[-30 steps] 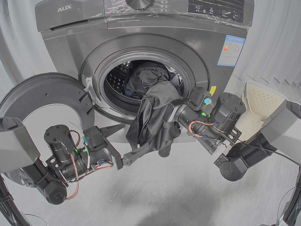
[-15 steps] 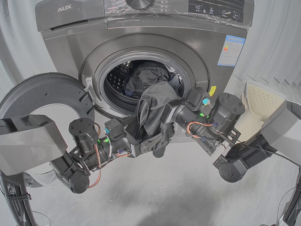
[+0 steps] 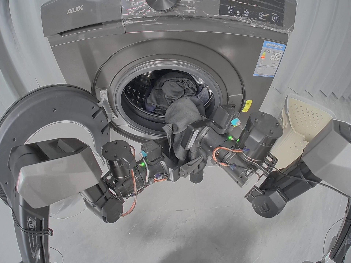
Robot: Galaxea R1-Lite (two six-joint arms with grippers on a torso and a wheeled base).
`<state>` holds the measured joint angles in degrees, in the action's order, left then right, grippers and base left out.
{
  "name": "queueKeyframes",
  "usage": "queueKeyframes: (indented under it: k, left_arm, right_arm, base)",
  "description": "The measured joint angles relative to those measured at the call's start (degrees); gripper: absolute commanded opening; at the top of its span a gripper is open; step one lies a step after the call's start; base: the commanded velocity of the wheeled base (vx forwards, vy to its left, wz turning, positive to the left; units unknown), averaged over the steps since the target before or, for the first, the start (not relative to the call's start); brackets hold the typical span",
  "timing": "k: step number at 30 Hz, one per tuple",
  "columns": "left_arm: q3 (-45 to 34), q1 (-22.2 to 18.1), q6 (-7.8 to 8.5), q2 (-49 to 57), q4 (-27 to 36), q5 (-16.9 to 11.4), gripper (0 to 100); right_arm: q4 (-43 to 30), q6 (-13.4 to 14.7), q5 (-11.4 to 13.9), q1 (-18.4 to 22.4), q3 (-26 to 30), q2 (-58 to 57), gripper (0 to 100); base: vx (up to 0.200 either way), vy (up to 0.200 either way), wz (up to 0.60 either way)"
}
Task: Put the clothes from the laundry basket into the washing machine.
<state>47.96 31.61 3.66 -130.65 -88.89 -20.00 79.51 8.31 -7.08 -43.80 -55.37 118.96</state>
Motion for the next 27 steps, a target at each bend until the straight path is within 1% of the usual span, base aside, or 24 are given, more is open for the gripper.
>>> queueKeyframes:
  k: [2, 5, 7, 11, 19, 20, 27]
  left_arm:
    - [1.9, -0.2, -0.13, -1.1, 0.0, 0.6, 100]
    - [5.2, -0.8, -0.51, -2.8, 0.1, 3.2, 100]
    - [6.9, -1.4, -0.66, -3.9, 0.1, 4.1, 100]
    - [8.7, -2.4, -0.68, -5.9, 0.1, 4.2, 100]
    - [9.7, -3.1, -0.66, -8.5, 0.0, 4.4, 100]
    - [9.9, -3.1, -0.68, -8.7, 0.0, 4.5, 0]
    - [10.0, -3.2, -0.77, -9.0, 0.0, 4.6, 0]
  right_arm:
    - [0.0, 0.0, 0.0, -0.4, 0.1, 0.0, 0]
    - [0.0, 0.2, -0.2, -0.8, 0.3, 0.0, 0]
    - [0.0, 0.2, -0.2, -1.0, 0.5, 0.0, 0]
    - [0.0, 0.3, -0.2, -1.3, 1.1, -0.1, 0]
    - [0.0, 0.4, -0.2, -1.5, 1.4, -0.4, 0]
    - [0.0, 0.4, -0.2, -1.5, 1.4, -0.5, 0]
    - [0.0, 0.7, -0.2, -1.1, 1.8, -1.0, 0]
  base:
    - [0.000, 0.000, 0.00]
    - [0.000, 0.000, 0.00]
    - [0.000, 0.000, 0.00]
    - [0.000, 0.000, 0.00]
    - [0.000, 0.000, 0.00]
    - [0.000, 0.000, 0.00]
    - [0.000, 0.000, 0.00]
